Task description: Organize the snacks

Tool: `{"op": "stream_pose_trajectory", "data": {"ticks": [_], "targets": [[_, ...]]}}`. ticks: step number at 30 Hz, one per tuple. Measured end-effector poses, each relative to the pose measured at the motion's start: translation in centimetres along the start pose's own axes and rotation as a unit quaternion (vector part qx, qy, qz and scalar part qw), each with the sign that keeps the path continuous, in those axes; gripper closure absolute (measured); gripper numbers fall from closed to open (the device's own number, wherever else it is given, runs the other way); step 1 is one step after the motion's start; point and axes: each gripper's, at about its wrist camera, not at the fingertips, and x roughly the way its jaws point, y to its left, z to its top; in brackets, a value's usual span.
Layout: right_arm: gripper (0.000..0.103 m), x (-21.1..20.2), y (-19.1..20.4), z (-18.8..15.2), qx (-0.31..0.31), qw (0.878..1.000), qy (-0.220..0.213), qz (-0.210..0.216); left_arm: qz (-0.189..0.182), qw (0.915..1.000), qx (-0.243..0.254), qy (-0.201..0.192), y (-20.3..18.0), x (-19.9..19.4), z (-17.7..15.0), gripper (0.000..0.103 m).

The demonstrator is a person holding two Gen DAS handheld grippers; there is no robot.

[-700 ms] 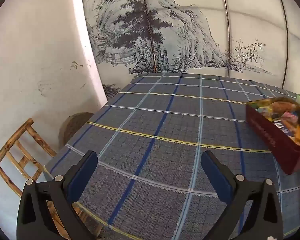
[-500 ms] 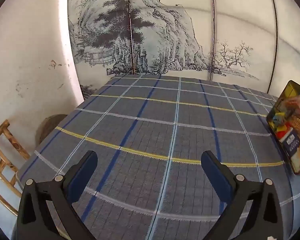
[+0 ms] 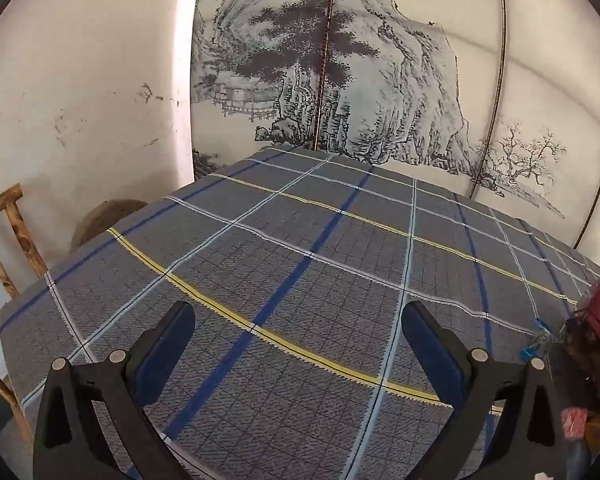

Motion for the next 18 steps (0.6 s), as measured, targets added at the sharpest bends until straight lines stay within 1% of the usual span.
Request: {"op": "stream_pose_trajectory", "data": {"ticks": [3,6,9,11,13,15,18], "targets": [[0.0,0.0,0.0,0.0,0.0,1.0,0.0,0.0,0.012,0.9998,0.0,-0.014,0.0,-0.5,-0.2,0.001],[0.0,0.0,0.0,0.0,0.0,1.0,0.0,0.0,0.016,0.9997,-0.003,-0.02,0.2,-0.7,-0.2,0.001],[0.0,0.0,0.0,0.0,0.0,1.0,0.0,0.0,0.02,0.9992,-0.024,-0.025,1.1,-0.9,-0.1,0.001],[0.0,0.0,0.0,0.0,0.0,1.0,0.0,0.0,0.032,0.9982,-0.045,-0.022,1.9,-0.8,-0.1,0.001],[0.0,0.0,0.0,0.0,0.0,1.0,0.0,0.0,0.046,0.9957,-0.075,-0.029,2.9,-1.0,0.0,0.001],[0.0,0.0,0.0,0.0,0.0,1.0,0.0,0.0,0.067,0.991,-0.109,-0.04,4.1,-1.4,-0.1,0.001],[0.0,0.0,0.0,0.0,0.0,1.0,0.0,0.0,0.097,0.9816,-0.154,-0.059,5.9,-2.1,-0.4,0.001]]}}
